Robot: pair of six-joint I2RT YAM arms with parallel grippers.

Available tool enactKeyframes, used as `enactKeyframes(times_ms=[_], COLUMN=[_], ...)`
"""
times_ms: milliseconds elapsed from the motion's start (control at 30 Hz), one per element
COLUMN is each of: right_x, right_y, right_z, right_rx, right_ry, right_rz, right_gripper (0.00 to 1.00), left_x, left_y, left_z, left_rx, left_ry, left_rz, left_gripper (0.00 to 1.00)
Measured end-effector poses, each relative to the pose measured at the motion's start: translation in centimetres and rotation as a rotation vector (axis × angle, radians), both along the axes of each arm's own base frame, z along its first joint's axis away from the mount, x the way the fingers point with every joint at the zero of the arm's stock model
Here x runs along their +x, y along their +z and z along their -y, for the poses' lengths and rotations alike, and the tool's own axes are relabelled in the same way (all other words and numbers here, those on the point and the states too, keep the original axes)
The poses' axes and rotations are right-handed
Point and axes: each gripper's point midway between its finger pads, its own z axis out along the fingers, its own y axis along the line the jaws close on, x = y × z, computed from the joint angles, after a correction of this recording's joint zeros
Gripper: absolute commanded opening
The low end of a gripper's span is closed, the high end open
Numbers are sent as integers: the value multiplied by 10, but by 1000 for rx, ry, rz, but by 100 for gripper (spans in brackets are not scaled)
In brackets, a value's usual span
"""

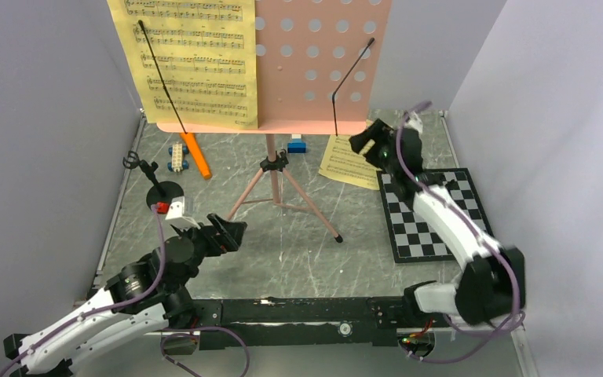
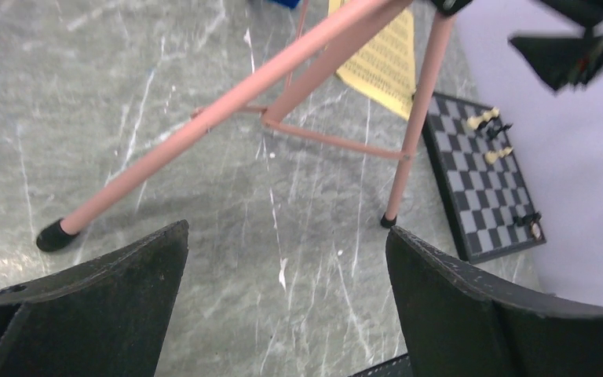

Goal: Pack up the instrument practice props

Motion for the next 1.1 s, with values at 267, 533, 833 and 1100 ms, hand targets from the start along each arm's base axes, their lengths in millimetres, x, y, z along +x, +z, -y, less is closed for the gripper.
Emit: enactKeyframes(times_ms=[267, 533, 833, 1100], right_x=[-100, -234, -264, -242], right_y=[-23, -47, 65, 261], right_z=[-15, -104, -177, -213], right_rx=[-194, -541, -543, -318], right_ry=[92, 492, 598, 448], right_rz=[73, 228, 547, 793], right_gripper=[77, 79, 96, 100], left_x=[5, -1, -32, -42], left_y=[42, 111, 255, 374], left_z=[-28, -64, -106, -116], left_rx=[-13, 27, -26, -7], left_ry=[76, 112, 93, 116], left_rz=[154, 362, 657, 860], left_gripper=[99, 99, 99, 99])
